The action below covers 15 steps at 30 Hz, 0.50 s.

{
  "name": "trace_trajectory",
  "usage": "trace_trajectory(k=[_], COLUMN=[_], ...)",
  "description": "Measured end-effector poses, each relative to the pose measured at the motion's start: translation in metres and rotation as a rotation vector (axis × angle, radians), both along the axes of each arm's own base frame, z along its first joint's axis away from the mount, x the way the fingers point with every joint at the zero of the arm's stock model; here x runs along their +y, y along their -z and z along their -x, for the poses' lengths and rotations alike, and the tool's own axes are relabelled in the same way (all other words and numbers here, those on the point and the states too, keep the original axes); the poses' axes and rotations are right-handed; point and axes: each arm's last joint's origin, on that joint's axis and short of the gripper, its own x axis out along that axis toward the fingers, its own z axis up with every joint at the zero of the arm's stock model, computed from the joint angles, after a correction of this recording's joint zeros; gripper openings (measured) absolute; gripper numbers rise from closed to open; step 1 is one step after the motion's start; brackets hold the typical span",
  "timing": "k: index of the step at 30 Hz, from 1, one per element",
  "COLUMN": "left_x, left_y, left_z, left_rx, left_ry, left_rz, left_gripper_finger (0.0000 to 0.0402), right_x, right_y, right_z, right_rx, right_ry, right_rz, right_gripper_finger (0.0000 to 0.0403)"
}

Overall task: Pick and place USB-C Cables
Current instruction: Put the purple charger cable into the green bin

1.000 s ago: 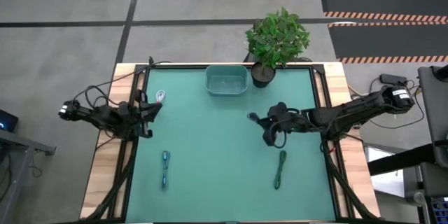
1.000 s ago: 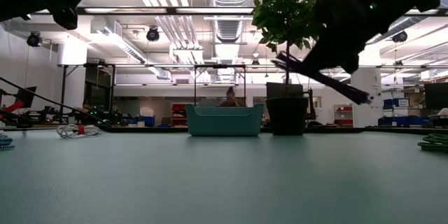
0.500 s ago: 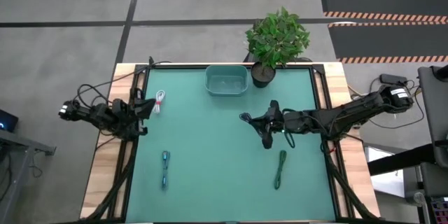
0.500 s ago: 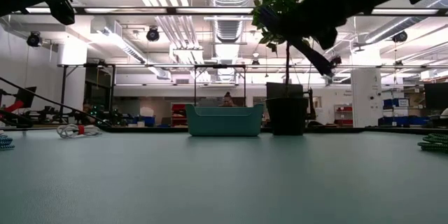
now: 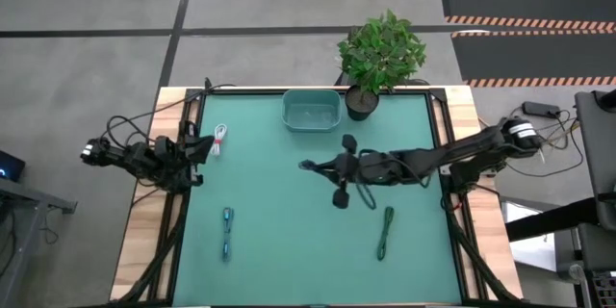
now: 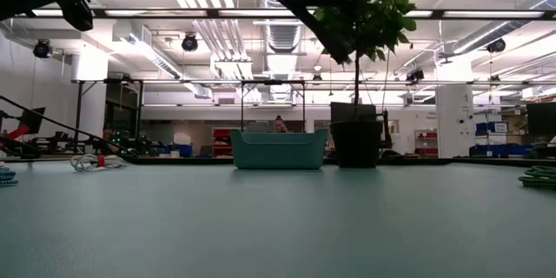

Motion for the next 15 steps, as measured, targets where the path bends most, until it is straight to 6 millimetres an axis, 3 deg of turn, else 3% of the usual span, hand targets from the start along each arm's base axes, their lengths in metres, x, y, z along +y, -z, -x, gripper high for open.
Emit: trace_trajectory(k=[7, 15], left_x=[0.000, -0.001], left_y=[0.000, 0.002], left_z=[0.000, -0.001], left_rx=[0.001, 0.017], left_ry=[0.002, 0.009], left_rz=[-0.001, 0.001], left_gripper_finger=[0.0000, 0.0000], right_x=[0.007, 0.006], right_y=[-0.034, -0.063], right_z=[-0.038, -0.067], right_rx=[0.114, 0.218], right_ry=[-0.029, -0.051], right_rz=[0.092, 0.183], right_gripper_finger=[0.0018, 0.0018])
